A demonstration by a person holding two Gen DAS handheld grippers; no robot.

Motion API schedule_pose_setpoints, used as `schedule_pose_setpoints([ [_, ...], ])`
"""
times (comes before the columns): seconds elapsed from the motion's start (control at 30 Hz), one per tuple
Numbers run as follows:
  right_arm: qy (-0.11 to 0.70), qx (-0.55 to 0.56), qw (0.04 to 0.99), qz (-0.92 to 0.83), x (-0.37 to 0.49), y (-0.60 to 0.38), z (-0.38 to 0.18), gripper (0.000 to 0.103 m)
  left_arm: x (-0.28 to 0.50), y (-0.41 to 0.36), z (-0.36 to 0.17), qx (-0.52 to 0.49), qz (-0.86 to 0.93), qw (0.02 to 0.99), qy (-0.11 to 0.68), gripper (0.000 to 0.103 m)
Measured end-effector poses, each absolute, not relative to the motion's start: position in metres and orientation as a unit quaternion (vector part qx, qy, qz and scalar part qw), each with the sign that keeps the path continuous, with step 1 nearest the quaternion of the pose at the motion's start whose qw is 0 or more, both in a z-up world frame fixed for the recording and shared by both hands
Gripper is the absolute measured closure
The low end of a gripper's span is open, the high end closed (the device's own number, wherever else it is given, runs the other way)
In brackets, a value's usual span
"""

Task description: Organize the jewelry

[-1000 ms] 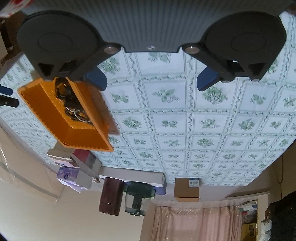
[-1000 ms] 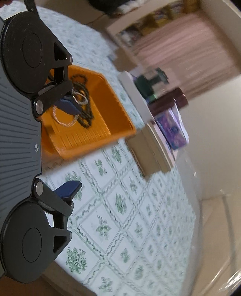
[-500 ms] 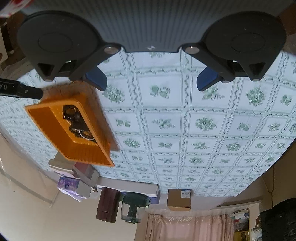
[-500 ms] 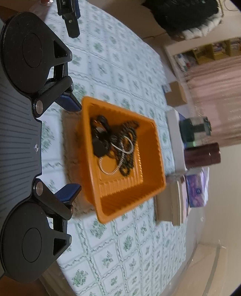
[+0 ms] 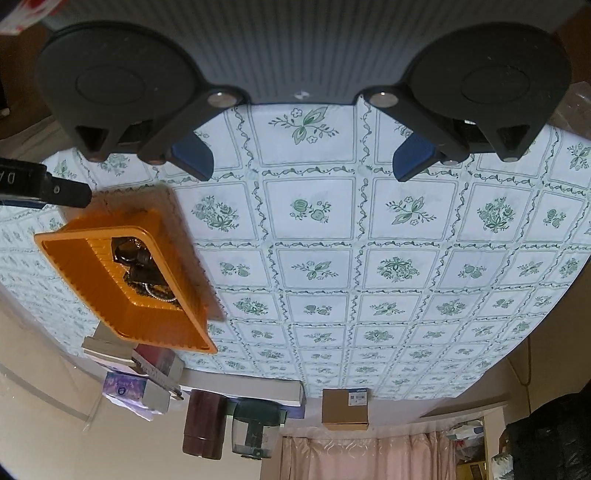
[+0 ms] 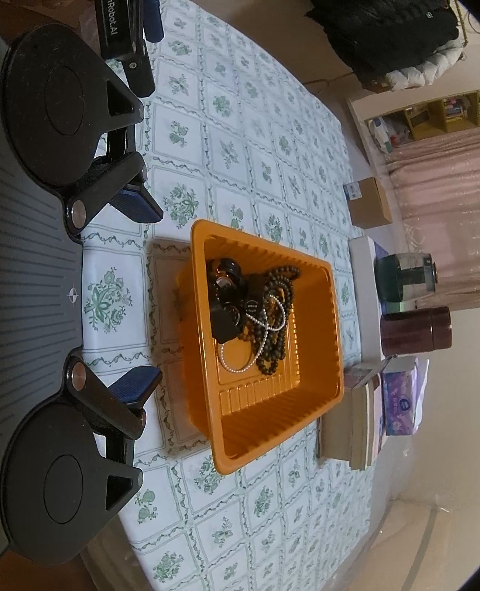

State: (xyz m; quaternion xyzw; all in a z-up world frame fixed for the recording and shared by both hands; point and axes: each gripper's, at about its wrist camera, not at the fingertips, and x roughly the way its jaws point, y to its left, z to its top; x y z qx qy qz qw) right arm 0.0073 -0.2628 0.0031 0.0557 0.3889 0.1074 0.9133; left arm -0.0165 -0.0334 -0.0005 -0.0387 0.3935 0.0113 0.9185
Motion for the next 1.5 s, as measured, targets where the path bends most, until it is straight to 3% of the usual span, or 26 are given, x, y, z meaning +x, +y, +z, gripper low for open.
schedule_pose_setpoints([
  [1.5,0.393,0.048,0.910,0.122,0.007,-0.243,-0.008,0.019,-0.015,-0.041,-0.002,-0.033,0.004,0.922,0.386,0.000],
])
